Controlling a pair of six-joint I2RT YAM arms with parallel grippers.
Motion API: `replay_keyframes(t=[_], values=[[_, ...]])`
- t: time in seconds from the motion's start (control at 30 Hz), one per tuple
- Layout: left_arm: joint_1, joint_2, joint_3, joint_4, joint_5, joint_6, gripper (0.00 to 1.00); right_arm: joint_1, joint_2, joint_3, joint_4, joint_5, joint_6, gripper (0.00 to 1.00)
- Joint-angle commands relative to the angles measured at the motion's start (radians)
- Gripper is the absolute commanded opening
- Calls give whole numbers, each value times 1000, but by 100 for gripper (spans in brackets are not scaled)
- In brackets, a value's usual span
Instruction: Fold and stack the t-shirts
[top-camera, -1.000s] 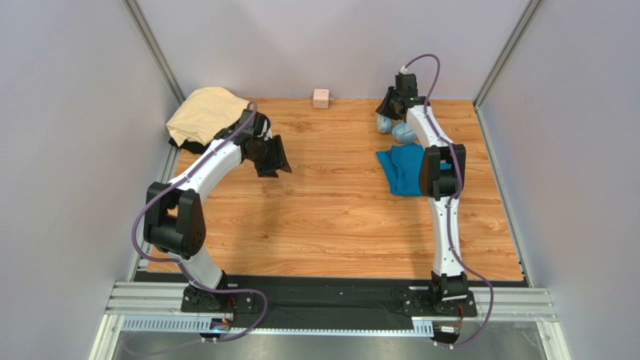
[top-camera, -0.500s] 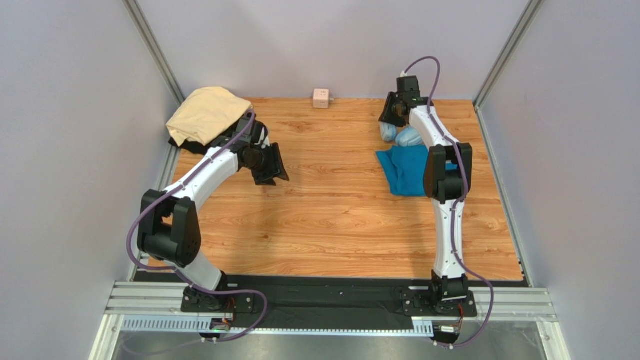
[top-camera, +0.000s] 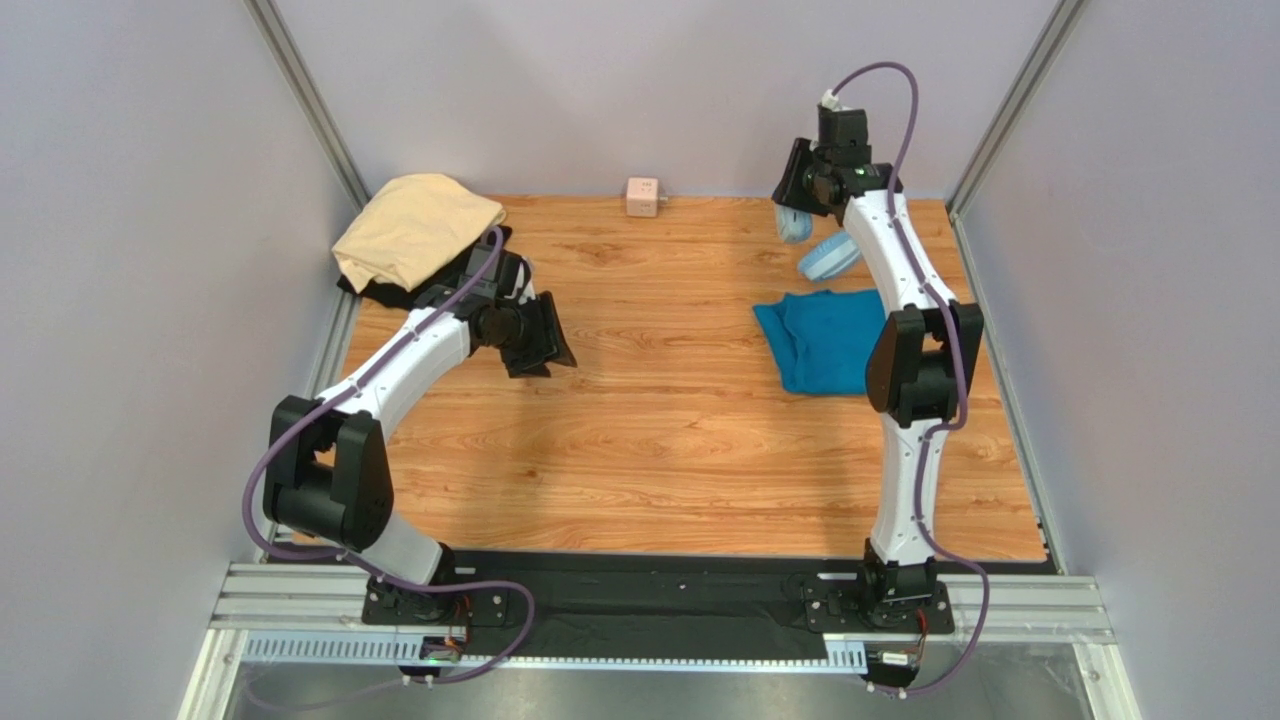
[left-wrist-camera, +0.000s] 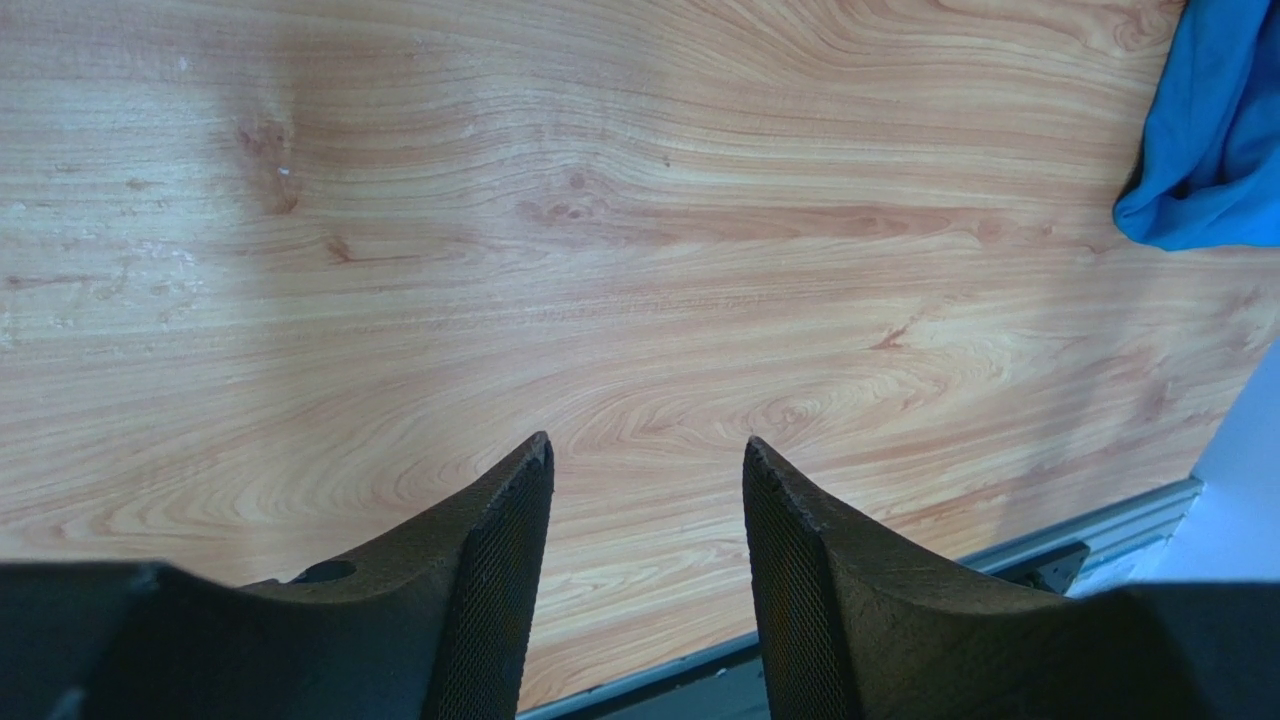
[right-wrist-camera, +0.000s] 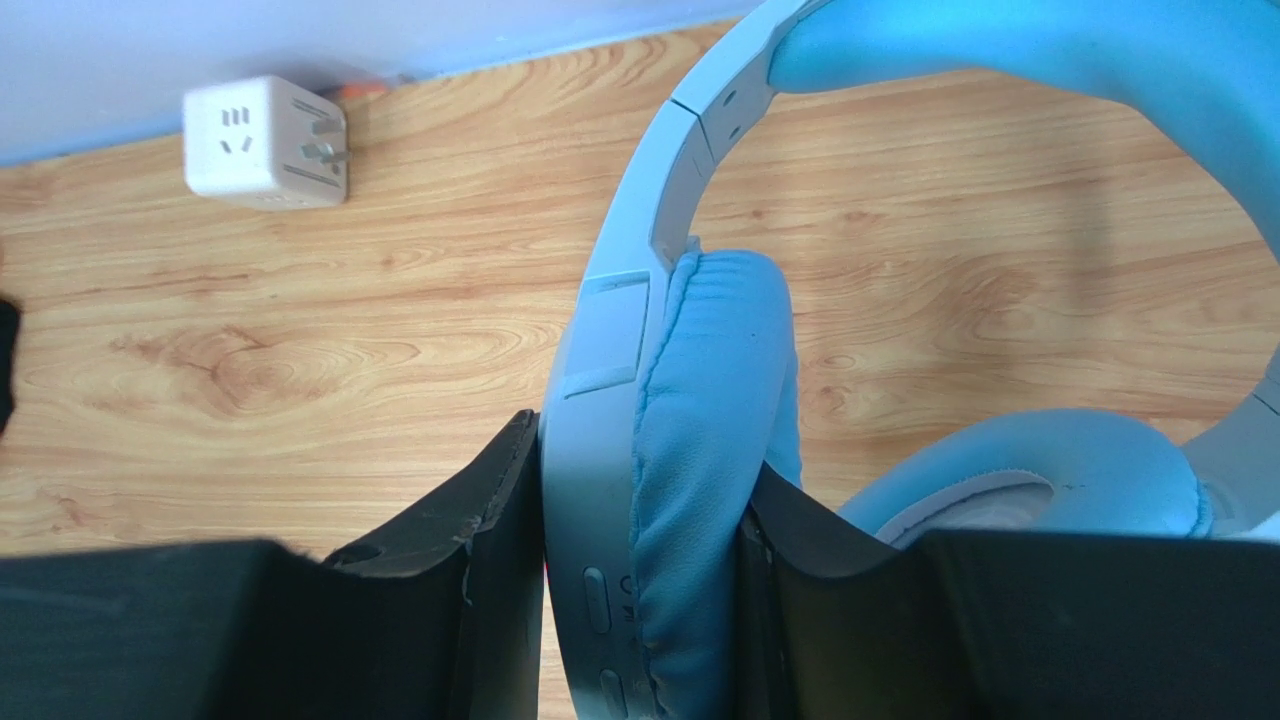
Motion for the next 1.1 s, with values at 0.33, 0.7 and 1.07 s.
replay_keyframes(t=[0.33, 0.7, 1.07], values=[[-6, -50, 8, 49, 38, -10, 57, -10, -516, -363, -111, 147, -52, 0], [-7, 14, 42, 84, 97, -2, 56, -33, -967, -875, -206, 139, 43, 0], [-54, -7, 52, 84, 91, 0, 56, -33, -1105, -1149, -294, 168, 120, 0]])
